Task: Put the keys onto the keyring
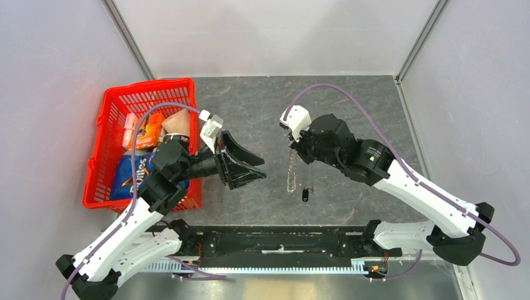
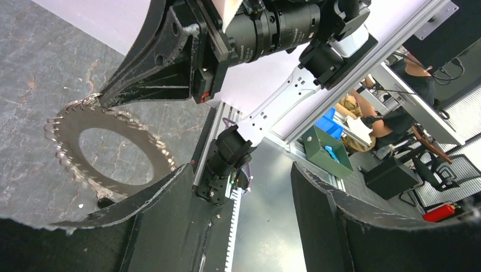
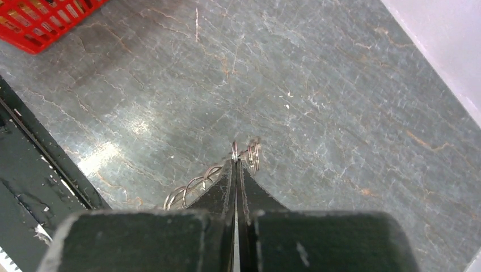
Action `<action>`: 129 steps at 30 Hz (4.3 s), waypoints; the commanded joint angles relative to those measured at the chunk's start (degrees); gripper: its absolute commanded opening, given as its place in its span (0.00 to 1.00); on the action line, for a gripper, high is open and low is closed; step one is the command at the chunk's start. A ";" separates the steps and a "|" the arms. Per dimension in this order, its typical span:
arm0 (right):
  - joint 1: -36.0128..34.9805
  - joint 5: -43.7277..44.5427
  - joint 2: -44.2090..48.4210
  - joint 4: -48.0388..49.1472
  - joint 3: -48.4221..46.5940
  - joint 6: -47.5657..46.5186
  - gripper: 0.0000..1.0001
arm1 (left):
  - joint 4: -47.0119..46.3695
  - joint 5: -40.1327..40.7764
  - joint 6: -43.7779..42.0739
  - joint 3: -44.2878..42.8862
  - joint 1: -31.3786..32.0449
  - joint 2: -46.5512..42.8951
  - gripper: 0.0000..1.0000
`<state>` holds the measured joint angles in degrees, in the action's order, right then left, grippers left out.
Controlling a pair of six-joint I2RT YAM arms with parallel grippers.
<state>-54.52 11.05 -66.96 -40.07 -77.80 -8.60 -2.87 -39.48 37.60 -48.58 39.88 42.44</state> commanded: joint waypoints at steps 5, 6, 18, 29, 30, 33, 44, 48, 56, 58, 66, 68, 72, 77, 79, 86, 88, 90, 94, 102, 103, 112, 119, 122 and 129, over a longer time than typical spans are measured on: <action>1.17 -6.92 3.49 5.03 0.18 2.89 0.00 | 1.12 0.30 -2.85 -1.34 -0.15 -0.28 0.71; 1.22 -8.18 3.57 4.79 0.19 2.80 0.00 | 1.03 0.04 -2.87 -1.34 -0.15 -0.15 0.71; 1.17 -26.46 5.45 -1.92 -6.45 2.30 0.00 | -0.94 2.23 -2.88 -2.22 -0.15 1.67 0.71; 1.30 -30.28 5.29 -8.72 -11.75 4.97 0.00 | -9.98 -2.12 2.74 -2.31 -0.15 4.06 0.71; 1.26 -30.13 5.45 -8.18 -11.33 5.15 0.00 | -10.81 -2.32 3.22 -2.39 -0.11 4.48 0.71; 1.26 -32.86 5.59 -7.24 -11.50 5.97 0.00 | -13.33 -3.29 4.50 -2.49 -0.15 6.01 0.70; 1.26 -35.80 4.50 -5.47 -12.87 11.04 0.00 | -22.79 -5.57 8.63 -1.66 -0.15 8.76 0.63; 1.26 -35.07 4.20 -3.25 -12.64 13.80 0.00 | -24.00 -6.37 9.24 -1.13 -0.09 8.57 0.56; 1.26 -34.40 4.48 3.01 -12.73 19.93 0.00 | -25.25 -7.11 9.63 -0.56 -0.07 8.39 0.51; 1.26 -34.40 4.72 4.04 -12.68 20.88 0.00 | -25.66 -7.23 9.77 -0.47 -0.08 8.42 0.49; 1.26 -36.54 5.81 8.46 -11.71 22.99 0.00 | -27.42 -7.89 10.73 -0.55 -0.15 8.07 0.46; 1.22 -37.18 5.70 8.94 -11.68 23.41 0.00 | -27.49 -7.95 10.82 -0.52 -0.11 8.08 0.45; 1.26 -37.81 5.51 9.58 -11.59 23.80 0.00 | -27.76 -8.05 10.91 -0.47 -0.11 8.18 0.41; 1.26 -38.54 5.61 9.79 -11.32 24.06 0.00 | -28.53 -8.07 11.22 -0.47 -0.15 8.21 0.38; 1.27 -38.69 5.59 9.84 -11.16 24.20 0.00 | -28.86 -8.06 11.42 -0.54 -0.14 8.45 0.37; 1.26 -39.35 5.83 9.84 -10.28 24.18 0.00 | -30.47 -8.15 12.35 -0.29 -0.13 8.71 0.35; 1.26 -39.48 6.01 9.84 -9.95 24.20 0.00 | -31.00 -8.15 12.58 -0.14 -0.15 8.69 0.34; 1.27 -39.92 6.20 10.00 -9.82 24.26 0.00 | -31.34 -8.15 12.82 -0.03 -0.13 8.86 0.34; 1.26 -40.56 6.33 10.09 -9.61 24.30 0.00 | -32.78 -8.33 13.61 0.16 -0.08 9.38 0.34; 1.28 -41.23 6.66 10.52 -9.26 24.41 0.00 | -33.60 -8.56 14.25 0.33 -0.07 9.95 0.27; 1.26 -41.07 6.80 10.62 -9.25 24.48 0.00 | -33.60 -8.59 14.34 0.33 -0.07 9.89 0.25; 1.27 -40.33 6.93 11.73 -8.71 24.65 0.00 | -34.27 -9.17 14.64 0.58 -0.06 9.77 0.02; 1.26 -39.28 6.67 12.03 -8.42 24.55 0.00 | -37.64 -10.28 15.50 1.77 0.04 9.11 0.02; 1.26 -39.46 6.73 12.39 -8.34 24.60 0.06 | -37.82 -10.44 15.44 1.91 0.02 8.78 0.02; 1.26 -39.77 7.51 12.38 -7.96 24.73 0.28 | -37.60 -10.35 15.22 2.08 0.02 8.34 0.02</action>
<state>-53.23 -28.49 -61.25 -31.81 -85.73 15.68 -38.13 -48.66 51.44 -46.63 39.88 51.99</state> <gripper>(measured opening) 0.224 0.030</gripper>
